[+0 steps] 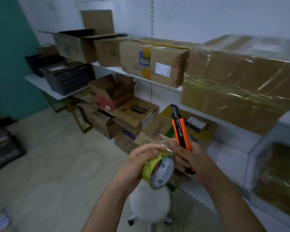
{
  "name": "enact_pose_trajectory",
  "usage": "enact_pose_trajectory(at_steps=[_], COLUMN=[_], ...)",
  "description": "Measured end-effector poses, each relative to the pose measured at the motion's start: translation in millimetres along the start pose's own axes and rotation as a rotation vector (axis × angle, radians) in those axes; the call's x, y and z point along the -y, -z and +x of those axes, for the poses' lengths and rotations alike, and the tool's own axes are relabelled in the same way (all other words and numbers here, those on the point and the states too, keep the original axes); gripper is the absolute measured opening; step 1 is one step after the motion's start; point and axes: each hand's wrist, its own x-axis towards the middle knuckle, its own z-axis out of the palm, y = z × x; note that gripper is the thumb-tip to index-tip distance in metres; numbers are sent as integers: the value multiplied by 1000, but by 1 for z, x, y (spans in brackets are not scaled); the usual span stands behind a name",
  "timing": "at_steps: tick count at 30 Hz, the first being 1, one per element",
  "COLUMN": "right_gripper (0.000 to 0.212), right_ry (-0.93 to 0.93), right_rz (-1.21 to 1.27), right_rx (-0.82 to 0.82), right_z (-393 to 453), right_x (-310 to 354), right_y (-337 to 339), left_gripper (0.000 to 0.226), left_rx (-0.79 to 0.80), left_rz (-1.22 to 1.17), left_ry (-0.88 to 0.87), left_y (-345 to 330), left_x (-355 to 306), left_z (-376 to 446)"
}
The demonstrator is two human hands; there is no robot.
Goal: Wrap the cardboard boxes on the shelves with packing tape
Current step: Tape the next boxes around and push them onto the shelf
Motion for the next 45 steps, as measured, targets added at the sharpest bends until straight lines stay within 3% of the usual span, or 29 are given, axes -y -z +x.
enact_pose_trajectory(at_steps=[2,5,12,17,22,25,30,34,37,41,45], right_gripper=[38,19,11,12,11,11,15,19,59,37,37], right_ry=[-16,-22,-70,-165,-91,-37,-42,-101,-44,21,0], right_rz=[-67,-150,-250,-540,-742,-796,-776,-639,-806,-902,-964], right_rx=[119,204,179,326,343,350,358,310,158,-105,-223], right_z=[19,49,142,263,374,424,498,552,596,648,674], right_x=[4,3,-16,6,27,47,67,69,75,94,139], right_y=[-29,-70,-137,-157,-179,-197,-259,-306,-328,-350,-347], left_gripper=[29,25,26,28,26,25,20,21,21,23,60], left_rx=[-46,-79,-193,-246,-130,-9,-5,71,131,233,277], left_rz=[-52,-66,-89,348,864,1062,1206,1202,1173,1146,1181], left_ry=[-16,-34,50,131,131,61,-34,-103,-143,-118,-144], left_y=[29,68,168,258,345,382,463,522,565,606,625], left_x=[-13,-27,-42,-74,-153,-205,-267,-297,-322,-362,-402], left_z=[-13,-27,-20,22,97,135,190,234,276,333,402])
